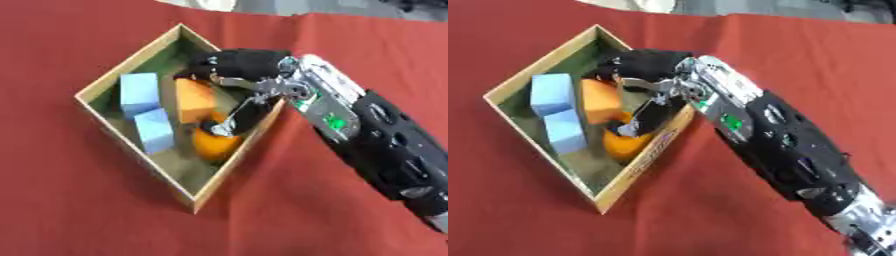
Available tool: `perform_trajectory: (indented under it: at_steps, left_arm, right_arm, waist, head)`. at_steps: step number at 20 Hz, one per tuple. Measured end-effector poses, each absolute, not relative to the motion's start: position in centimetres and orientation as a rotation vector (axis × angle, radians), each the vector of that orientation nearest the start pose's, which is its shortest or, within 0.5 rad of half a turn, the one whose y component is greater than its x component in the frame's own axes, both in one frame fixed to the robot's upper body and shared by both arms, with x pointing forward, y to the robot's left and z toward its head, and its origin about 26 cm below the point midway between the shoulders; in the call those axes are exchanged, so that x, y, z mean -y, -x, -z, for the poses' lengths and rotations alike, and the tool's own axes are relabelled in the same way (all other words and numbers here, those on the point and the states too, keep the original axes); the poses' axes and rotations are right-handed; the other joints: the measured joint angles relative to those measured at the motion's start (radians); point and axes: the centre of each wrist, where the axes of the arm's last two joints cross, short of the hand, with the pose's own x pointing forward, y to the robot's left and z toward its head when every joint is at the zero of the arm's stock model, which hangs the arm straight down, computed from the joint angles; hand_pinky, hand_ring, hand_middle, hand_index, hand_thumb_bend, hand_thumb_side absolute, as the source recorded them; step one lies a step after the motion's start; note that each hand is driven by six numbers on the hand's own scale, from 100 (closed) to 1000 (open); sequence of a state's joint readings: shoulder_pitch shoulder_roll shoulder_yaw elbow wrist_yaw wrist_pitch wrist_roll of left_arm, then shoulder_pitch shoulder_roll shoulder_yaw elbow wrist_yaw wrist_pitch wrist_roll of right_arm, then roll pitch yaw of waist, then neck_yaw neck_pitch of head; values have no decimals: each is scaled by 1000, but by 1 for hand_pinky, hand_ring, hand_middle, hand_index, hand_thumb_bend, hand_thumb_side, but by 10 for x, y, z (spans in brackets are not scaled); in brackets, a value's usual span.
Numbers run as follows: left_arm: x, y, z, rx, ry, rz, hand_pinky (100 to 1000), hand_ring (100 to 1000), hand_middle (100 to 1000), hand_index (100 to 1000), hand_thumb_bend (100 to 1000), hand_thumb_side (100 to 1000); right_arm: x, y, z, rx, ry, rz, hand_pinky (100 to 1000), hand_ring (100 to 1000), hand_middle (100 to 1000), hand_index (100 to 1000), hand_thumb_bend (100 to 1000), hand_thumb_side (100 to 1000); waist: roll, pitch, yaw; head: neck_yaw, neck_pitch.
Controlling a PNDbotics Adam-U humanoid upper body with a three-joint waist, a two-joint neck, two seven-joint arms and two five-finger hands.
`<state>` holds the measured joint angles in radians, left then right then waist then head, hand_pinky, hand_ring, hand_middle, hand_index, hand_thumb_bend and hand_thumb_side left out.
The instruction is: Pick up objects on the table and place them in the box.
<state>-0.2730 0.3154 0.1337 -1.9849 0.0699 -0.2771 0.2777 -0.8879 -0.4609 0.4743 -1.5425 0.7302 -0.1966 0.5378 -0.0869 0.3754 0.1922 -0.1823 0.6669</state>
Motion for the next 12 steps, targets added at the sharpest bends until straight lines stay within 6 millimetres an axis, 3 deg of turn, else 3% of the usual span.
perform_trajectory:
  at_steps: [9,12]
  left_arm:
    - [-295,-297,-199,2562,-291,-95,943,795,699,852,158,780]
    - [-295,-297,-199,2561,-291,-94,943,795,698,852,149,775]
  right_arm:
    - [150,-389,-249,-2267,-928,2507,964,1000,871,1000,217,498]
    - [150,-389,-250,-2269,-947,2502,970,1000,873,1000,104,468]
  waist:
    - [0,0,0]
    - [0,0,-1]
  head:
    - [0,0]
    - [0,0]
